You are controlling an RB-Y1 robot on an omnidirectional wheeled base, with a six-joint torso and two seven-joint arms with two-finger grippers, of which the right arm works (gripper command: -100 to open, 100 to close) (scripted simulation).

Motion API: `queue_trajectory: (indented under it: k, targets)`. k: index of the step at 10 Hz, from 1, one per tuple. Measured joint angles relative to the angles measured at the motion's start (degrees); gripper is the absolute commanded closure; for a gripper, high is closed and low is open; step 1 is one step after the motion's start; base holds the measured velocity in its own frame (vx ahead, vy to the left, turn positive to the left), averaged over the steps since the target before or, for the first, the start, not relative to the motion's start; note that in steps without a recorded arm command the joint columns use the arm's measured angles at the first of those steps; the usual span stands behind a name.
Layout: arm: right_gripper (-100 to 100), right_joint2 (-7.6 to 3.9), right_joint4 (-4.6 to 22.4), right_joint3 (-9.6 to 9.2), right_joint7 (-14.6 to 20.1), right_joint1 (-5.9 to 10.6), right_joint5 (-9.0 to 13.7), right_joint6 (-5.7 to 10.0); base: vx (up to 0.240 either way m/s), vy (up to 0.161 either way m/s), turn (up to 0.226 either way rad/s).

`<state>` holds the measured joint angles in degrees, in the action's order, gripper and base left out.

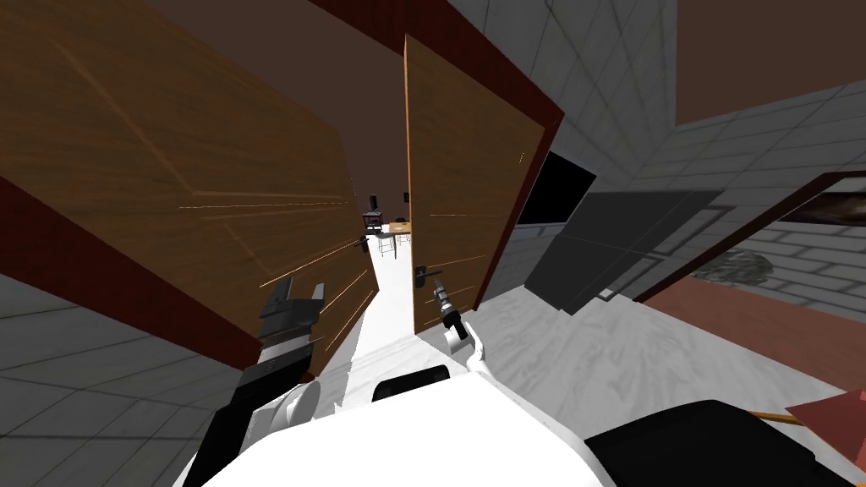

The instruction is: Push the door open

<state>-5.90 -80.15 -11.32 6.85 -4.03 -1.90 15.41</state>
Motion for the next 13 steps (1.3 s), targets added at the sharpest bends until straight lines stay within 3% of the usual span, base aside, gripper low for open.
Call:
queue_trajectory:
  k: [6, 7, 13]
  targets:
    - [-100, 0.80, 2.7, 1.21, -0.4, 1.85, 0.2, 0.59, 0.179, 0.036, 0.022]
    - [100, 0.82, 2.8, 1.23, -0.4, 1.89, 0.2, 0.61, -0.015, -0.001, -0.005]
    - [100, 0.78, 2.6, 1.34, -0.4, 2.21, 0.2, 0.59, 0.010, 0.003, 0.000]
